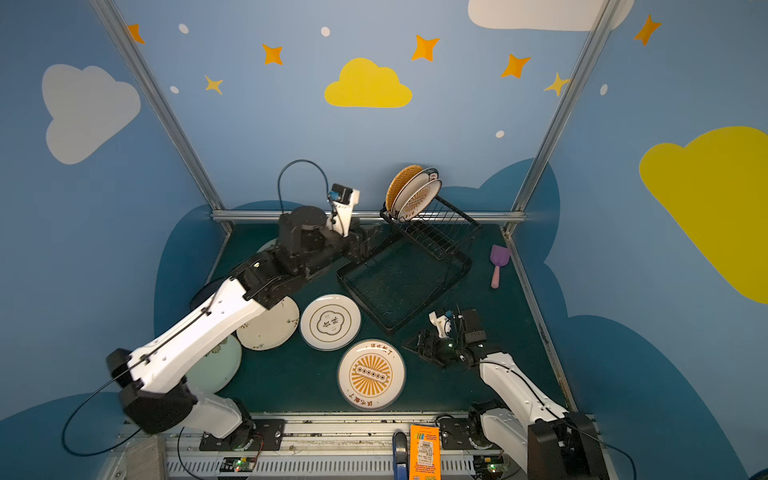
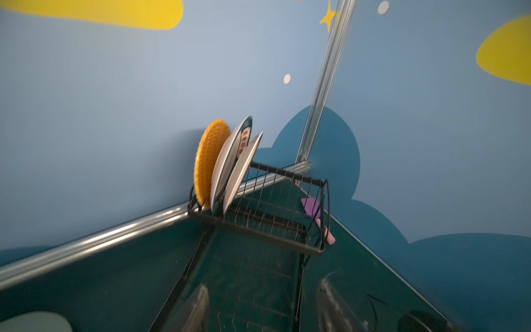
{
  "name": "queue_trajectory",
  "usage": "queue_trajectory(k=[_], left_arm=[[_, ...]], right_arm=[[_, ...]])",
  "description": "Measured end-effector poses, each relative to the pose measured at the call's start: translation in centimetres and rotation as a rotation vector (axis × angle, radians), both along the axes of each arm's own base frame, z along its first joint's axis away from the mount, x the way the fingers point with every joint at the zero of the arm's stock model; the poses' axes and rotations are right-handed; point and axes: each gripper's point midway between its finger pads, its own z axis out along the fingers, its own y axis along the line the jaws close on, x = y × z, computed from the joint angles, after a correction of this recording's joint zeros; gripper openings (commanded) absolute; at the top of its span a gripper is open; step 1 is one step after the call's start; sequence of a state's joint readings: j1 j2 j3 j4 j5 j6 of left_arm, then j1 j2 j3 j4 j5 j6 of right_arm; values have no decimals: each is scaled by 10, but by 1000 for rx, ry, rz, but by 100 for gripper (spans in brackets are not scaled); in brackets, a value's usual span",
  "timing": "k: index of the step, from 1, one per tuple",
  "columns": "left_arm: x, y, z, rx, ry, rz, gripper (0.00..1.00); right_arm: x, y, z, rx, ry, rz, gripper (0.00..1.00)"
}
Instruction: Load the plates into the dish rack
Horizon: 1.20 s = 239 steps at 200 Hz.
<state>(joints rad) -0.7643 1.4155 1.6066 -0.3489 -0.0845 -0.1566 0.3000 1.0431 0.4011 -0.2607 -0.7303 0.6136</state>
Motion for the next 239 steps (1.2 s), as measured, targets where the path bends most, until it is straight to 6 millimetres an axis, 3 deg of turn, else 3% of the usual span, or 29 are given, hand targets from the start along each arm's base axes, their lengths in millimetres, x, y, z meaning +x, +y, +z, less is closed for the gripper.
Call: queue_trajectory(k=[30, 47, 62, 76, 97, 119, 144, 197, 239], left_arm=[[-17, 58, -66, -103, 217, 35, 89], [-28, 82, -107, -158, 342, 53, 98], [-42, 98, -139, -205, 435, 70, 100], [-55, 104, -154, -243, 481, 64, 100], [-64, 108, -151, -298, 485, 46, 100], [-63, 108, -137, -339, 453, 25, 100], [-61, 106, -135, -357, 460, 17, 100], [-58, 106, -133, -381, 466, 17, 100], [-57, 109, -133, -386, 465, 28, 100]], right_arm=[[-8, 9, -12, -24, 39, 43, 85], [-14, 12, -22, -41, 82, 66, 84], [-21, 17, -31, -63, 129, 97, 81], [-24, 23, -34, -78, 172, 129, 76], [-22, 35, -39, -95, 209, 177, 66], [-26, 43, -43, -93, 226, 207, 58], [-30, 50, -45, -104, 215, 230, 49], [-33, 50, -56, -144, 195, 214, 23], [-34, 55, -60, -146, 177, 227, 12]])
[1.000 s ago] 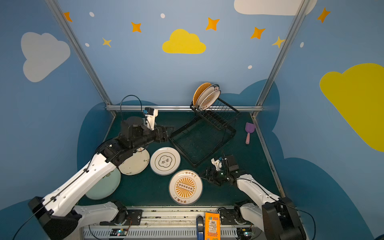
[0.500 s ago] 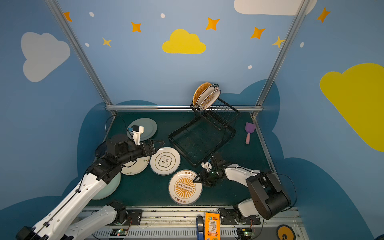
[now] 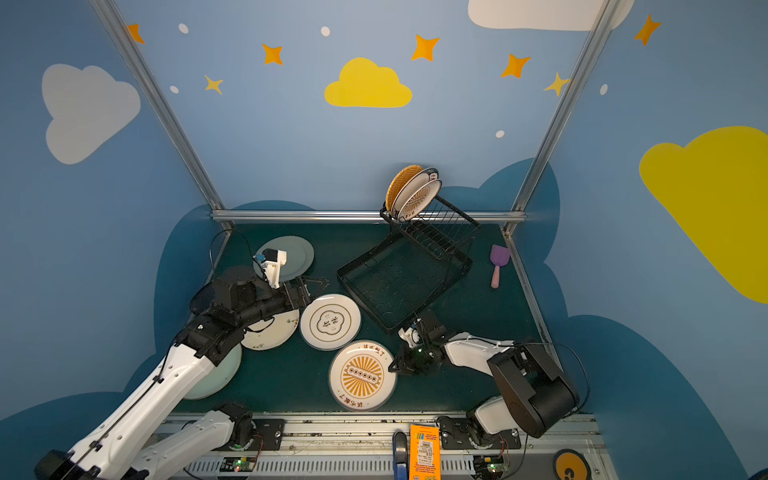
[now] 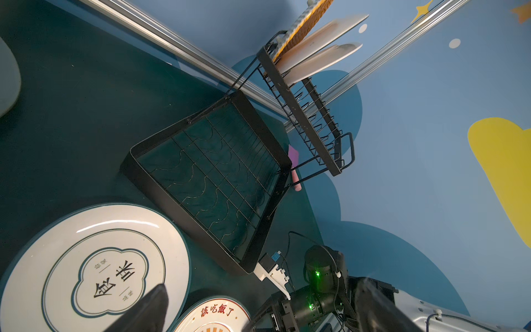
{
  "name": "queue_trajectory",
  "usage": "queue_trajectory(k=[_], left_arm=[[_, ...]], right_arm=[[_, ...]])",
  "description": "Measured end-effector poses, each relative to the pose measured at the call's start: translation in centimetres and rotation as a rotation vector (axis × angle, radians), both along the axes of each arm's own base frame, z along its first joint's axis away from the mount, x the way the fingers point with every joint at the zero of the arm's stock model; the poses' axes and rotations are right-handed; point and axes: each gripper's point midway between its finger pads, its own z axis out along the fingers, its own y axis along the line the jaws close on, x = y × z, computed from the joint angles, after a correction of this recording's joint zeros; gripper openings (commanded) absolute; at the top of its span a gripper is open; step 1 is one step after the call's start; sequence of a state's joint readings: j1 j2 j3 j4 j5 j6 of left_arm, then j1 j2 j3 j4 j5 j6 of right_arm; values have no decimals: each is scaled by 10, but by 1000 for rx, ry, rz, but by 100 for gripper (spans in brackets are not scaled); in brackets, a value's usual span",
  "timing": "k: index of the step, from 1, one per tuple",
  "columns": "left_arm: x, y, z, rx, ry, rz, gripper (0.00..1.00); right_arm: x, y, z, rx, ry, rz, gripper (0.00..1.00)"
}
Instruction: Load the plates into the dish rack
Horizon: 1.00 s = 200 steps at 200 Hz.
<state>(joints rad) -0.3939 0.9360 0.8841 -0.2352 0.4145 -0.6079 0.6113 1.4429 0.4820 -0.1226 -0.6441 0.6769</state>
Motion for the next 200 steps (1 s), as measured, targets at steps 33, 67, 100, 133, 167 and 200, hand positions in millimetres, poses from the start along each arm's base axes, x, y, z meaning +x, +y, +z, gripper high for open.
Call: queue_trajectory(k=[33, 67, 100, 133, 167, 200], left_arm=[[-1, 2, 2, -3, -5, 8, 100], [-2, 6, 3, 1, -10, 26, 100], [-4, 14, 4, 12, -16, 56, 100], [-7, 22, 4, 24, -16, 82, 100], [-7, 31, 6, 30, -21, 116, 100], [-5, 49, 6, 16, 0, 172, 100]], right_arm=[[-4, 7, 4, 25, -19, 33, 4], [-4, 10, 17, 43, -52, 36, 0], [-4, 7, 28, 19, -66, 24, 0], [-4, 7, 42, 17, -66, 22, 0], [-2, 20, 67, 63, -85, 61, 0], [4, 36, 97, 134, -110, 91, 0]])
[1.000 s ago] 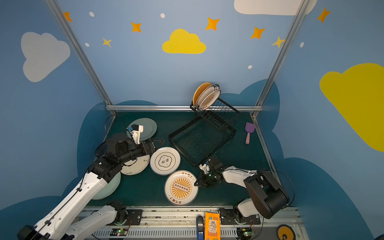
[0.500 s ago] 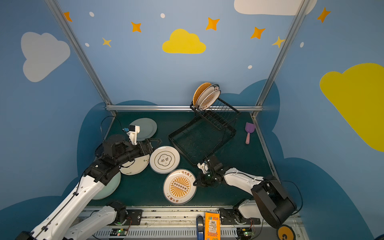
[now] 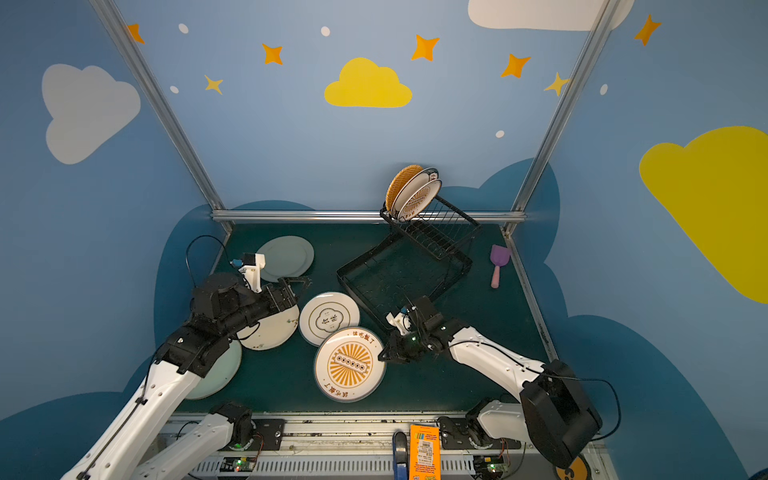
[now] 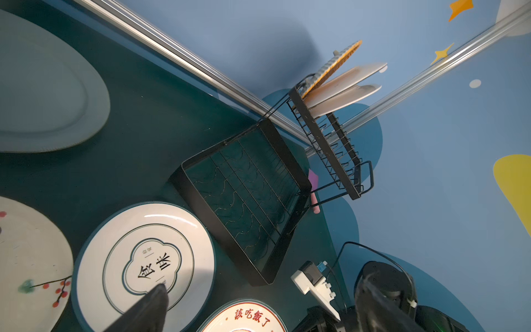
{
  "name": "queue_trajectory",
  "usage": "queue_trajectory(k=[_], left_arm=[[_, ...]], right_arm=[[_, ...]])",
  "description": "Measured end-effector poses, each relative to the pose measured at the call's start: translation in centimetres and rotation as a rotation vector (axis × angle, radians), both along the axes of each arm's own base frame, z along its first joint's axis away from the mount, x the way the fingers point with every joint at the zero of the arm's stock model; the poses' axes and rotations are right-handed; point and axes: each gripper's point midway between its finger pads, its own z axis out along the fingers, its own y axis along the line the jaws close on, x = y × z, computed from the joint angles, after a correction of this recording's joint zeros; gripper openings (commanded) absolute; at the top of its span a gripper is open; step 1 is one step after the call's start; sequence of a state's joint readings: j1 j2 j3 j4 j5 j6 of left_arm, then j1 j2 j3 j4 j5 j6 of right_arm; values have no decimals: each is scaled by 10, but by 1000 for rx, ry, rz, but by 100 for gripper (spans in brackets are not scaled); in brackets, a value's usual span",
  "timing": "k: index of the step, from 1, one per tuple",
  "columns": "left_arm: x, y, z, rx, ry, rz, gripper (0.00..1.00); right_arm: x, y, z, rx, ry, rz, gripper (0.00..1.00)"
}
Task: Load the plates into the dish rack
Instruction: 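Tilt the sunburst plate upright with right gripper while left gripper approaches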
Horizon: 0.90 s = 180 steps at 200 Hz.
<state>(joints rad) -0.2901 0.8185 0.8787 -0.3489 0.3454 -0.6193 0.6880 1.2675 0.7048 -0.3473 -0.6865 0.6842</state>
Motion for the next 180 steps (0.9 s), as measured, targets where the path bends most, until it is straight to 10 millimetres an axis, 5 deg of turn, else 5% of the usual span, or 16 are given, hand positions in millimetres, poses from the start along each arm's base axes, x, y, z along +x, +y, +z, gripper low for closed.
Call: queue_trajectory(k=[35, 75, 120, 146, 180], left_arm=[[7, 16, -5, -71, 68, 54, 100], [13, 2, -27, -170, 180, 20, 97], [3, -56, -83, -234, 367, -76, 91], [-2, -88, -88, -241, 387, -122, 80], [7, -97, -84, -271, 370, -68, 58]], right_arm=[[25, 10, 43, 78, -47, -31, 0], [79, -8, 82, 134, -86, -218, 0], [103, -30, 104, 157, -107, -360, 0], [107, -37, 110, 166, -112, -397, 0], [108, -42, 123, 191, -153, -419, 0]])
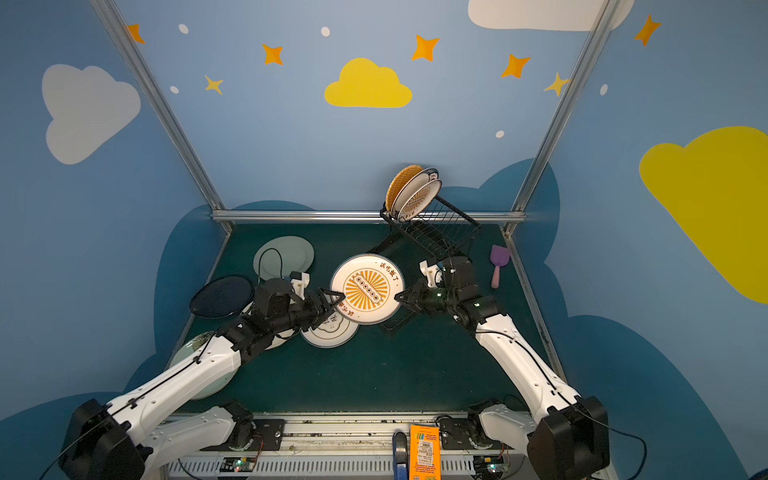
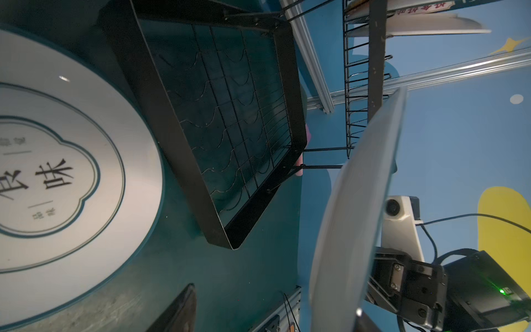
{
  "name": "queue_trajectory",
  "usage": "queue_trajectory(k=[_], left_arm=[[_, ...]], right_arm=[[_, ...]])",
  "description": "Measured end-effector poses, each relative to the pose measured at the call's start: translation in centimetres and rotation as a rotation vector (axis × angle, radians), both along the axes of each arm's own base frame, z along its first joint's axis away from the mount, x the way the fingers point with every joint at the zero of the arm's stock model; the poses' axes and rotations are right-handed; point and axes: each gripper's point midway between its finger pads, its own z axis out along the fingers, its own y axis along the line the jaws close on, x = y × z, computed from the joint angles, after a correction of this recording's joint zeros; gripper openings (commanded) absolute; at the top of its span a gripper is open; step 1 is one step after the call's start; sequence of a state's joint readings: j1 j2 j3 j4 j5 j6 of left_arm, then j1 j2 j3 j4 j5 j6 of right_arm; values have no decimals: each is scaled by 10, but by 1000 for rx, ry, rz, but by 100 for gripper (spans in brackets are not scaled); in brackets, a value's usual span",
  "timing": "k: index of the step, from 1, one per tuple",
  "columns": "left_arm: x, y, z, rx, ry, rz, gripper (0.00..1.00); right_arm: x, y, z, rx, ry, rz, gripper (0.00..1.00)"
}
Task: Load the plates into the dish rack
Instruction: 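Tilt the sunburst plate upright with right gripper while left gripper approaches, then grasp the sunburst plate rim with left gripper while right gripper releases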
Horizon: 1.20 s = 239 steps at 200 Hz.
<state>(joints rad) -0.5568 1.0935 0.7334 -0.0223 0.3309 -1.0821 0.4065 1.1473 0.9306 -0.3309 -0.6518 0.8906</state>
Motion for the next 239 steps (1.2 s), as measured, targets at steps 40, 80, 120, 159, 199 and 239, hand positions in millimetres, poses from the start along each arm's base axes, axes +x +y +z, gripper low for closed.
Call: queue_trajectory(k=[40, 80, 120, 159, 199, 239], left_arm=[[13, -9, 10, -47, -16, 35, 35], [16, -15, 18, -100, -18, 50, 9], [7, -21, 10, -102, -21, 28, 4], [0, -22, 8, -122, -31, 42, 4], [3, 2, 9, -93, -38, 162, 4], [18, 26, 48, 79, -162, 238, 4]], right_arm=[[-2, -4, 4, 2, -28, -17, 0], [-3, -9, 6, -7, -58, -37, 0], [-3, -14, 11, -2, -60, -66, 0], [-7, -15, 11, -13, -71, -54, 6], [-13, -15, 28, -10, -196, -8, 73], [-12, -28, 36, -61, -307, -10, 88]])
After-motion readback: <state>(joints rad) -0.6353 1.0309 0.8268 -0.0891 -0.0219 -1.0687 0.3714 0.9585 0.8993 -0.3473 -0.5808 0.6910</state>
